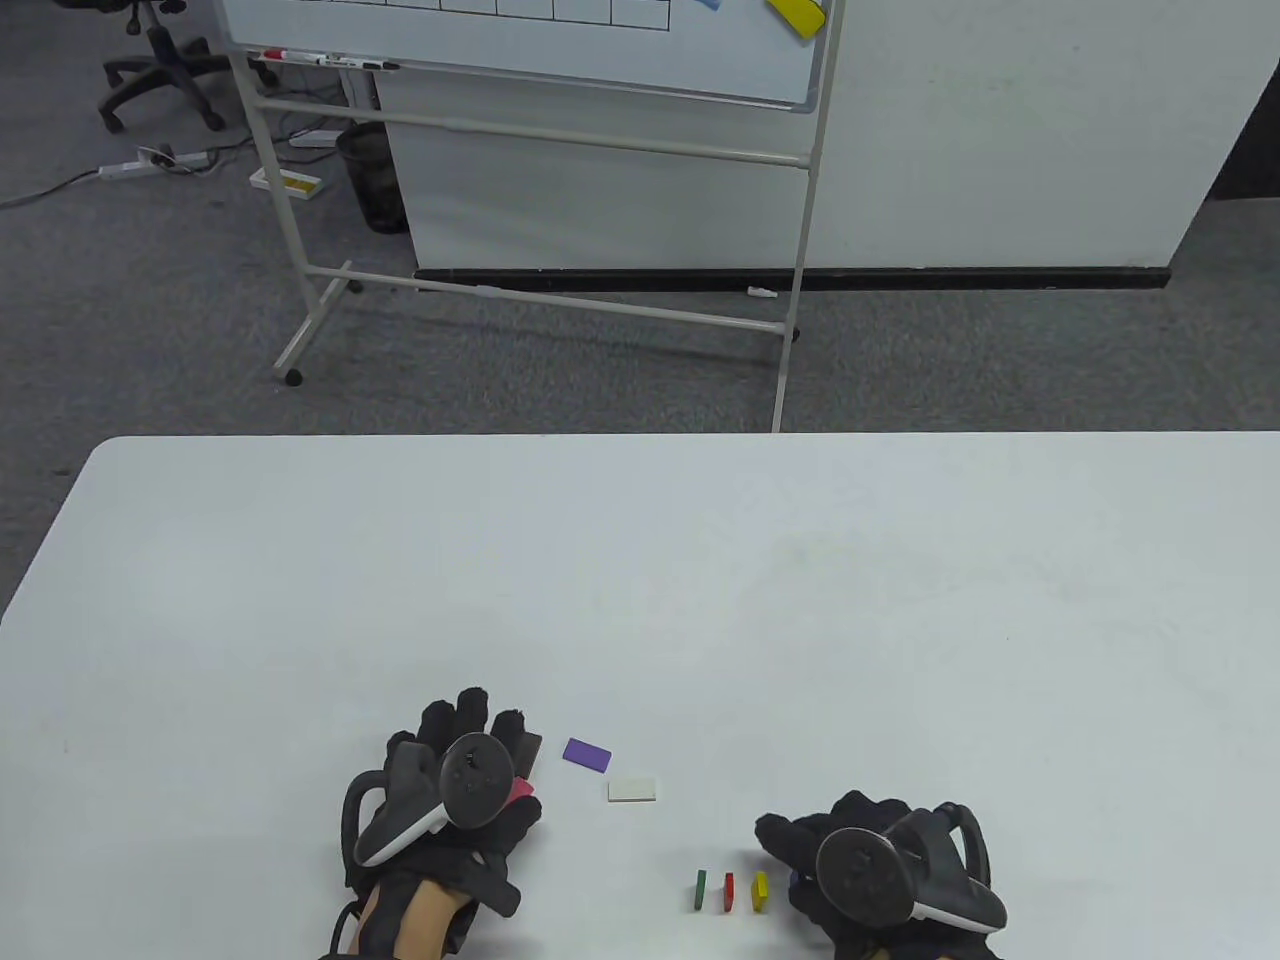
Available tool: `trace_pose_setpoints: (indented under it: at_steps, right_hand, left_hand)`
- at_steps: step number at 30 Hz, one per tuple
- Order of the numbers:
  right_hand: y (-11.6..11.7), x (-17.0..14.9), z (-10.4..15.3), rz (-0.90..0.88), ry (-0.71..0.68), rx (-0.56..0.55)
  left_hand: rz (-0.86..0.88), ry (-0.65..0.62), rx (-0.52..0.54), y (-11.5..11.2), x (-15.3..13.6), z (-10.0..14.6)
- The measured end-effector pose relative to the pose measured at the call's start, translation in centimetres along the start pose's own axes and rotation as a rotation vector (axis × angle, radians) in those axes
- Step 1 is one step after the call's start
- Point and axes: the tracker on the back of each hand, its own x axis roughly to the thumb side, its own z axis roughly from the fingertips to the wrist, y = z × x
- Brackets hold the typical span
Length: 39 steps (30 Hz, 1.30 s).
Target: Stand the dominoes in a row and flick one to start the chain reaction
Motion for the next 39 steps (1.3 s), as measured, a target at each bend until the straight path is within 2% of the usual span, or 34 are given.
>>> trace_pose_setpoints:
  at_steps: [39]
  right_hand:
    - [1.3, 0.0, -0.5, -0.039, 0.003, 0.093]
  left_hand:
    - [-0.001, -0.002, -0.025, -0.1, 0.0, 0.2]
